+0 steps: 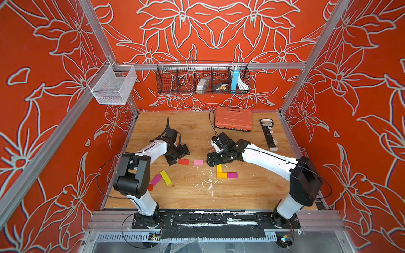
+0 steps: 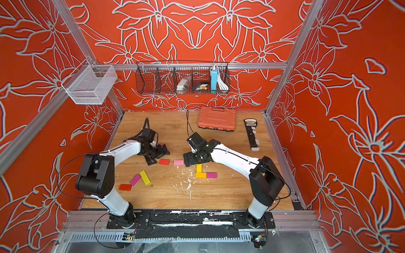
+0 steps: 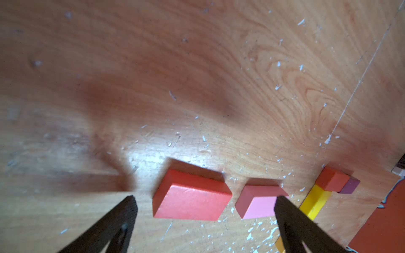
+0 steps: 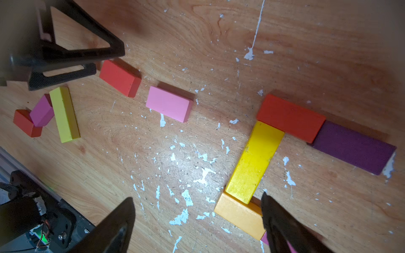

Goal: Assemble the letter c with building blocks
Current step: Assemble the building block at the center of the board.

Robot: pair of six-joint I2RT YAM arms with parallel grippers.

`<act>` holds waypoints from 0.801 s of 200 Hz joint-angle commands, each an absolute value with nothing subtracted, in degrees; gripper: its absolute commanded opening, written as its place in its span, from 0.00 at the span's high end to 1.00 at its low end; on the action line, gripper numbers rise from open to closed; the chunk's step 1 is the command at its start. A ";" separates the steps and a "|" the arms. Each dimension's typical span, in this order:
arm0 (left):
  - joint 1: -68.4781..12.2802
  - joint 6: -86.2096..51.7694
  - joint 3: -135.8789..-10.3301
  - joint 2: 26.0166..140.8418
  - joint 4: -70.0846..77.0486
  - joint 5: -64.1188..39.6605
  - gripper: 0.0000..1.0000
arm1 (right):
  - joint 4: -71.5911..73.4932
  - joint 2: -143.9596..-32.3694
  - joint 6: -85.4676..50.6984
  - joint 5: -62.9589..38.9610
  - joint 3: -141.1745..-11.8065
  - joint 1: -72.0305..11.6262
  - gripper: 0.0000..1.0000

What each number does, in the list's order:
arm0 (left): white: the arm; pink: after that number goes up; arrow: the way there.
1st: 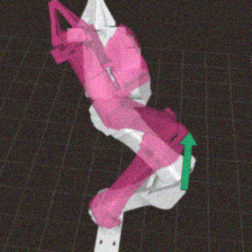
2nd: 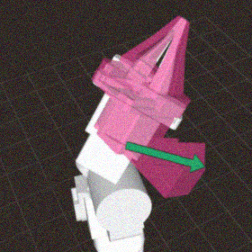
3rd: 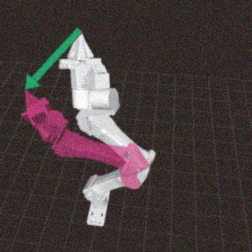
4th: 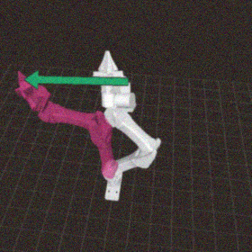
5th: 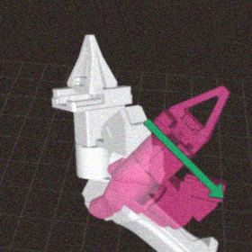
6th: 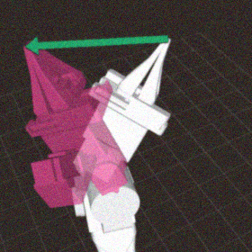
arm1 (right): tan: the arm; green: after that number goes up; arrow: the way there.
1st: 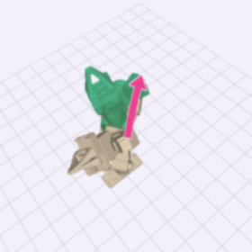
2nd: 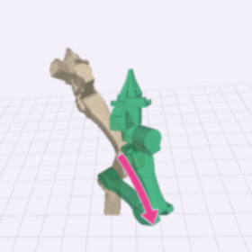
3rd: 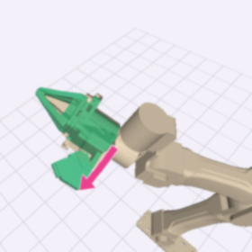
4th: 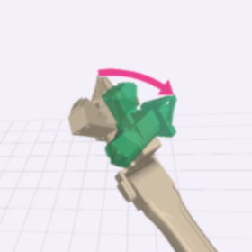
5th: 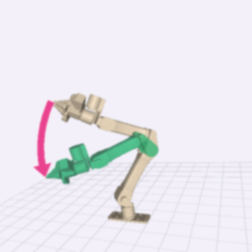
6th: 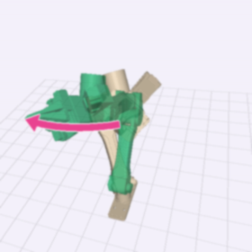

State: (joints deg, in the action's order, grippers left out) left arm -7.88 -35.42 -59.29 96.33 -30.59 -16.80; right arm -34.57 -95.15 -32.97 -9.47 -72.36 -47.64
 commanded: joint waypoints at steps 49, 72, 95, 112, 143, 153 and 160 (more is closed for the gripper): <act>-7.91 -34.48 -60.82 98.51 -28.31 -18.45 0.02 | -34.89 -94.14 -33.56 -10.10 -72.85 -47.45 0.08; -8.34 -34.72 -60.54 98.62 -27.60 -19.08 0.02 | -34.80 -94.22 -33.63 -10.11 -72.86 -47.39 0.08; -9.20 -35.05 -60.34 98.61 -27.25 -19.20 0.02 | -34.72 -94.37 -33.75 -10.12 -72.72 -47.44 0.08; -9.95 -35.32 -60.07 98.57 -26.98 -19.17 0.02 | -34.72 -94.46 -33.84 -10.20 -72.76 -47.45 0.08; -10.88 -36.26 -59.56 98.26 -26.48 -19.25 0.02 | -34.47 -94.57 -33.93 -10.28 -72.60 -47.38 0.08; -11.14 -36.60 -59.38 98.17 -26.28 -19.41 0.02 | -34.45 -94.66 -33.99 -10.35 -72.60 -47.37 0.08; -11.29 -36.74 -59.33 98.17 -26.19 -19.38 0.02 | -34.45 -94.66 -34.01 -10.44 -72.60 -47.38 0.08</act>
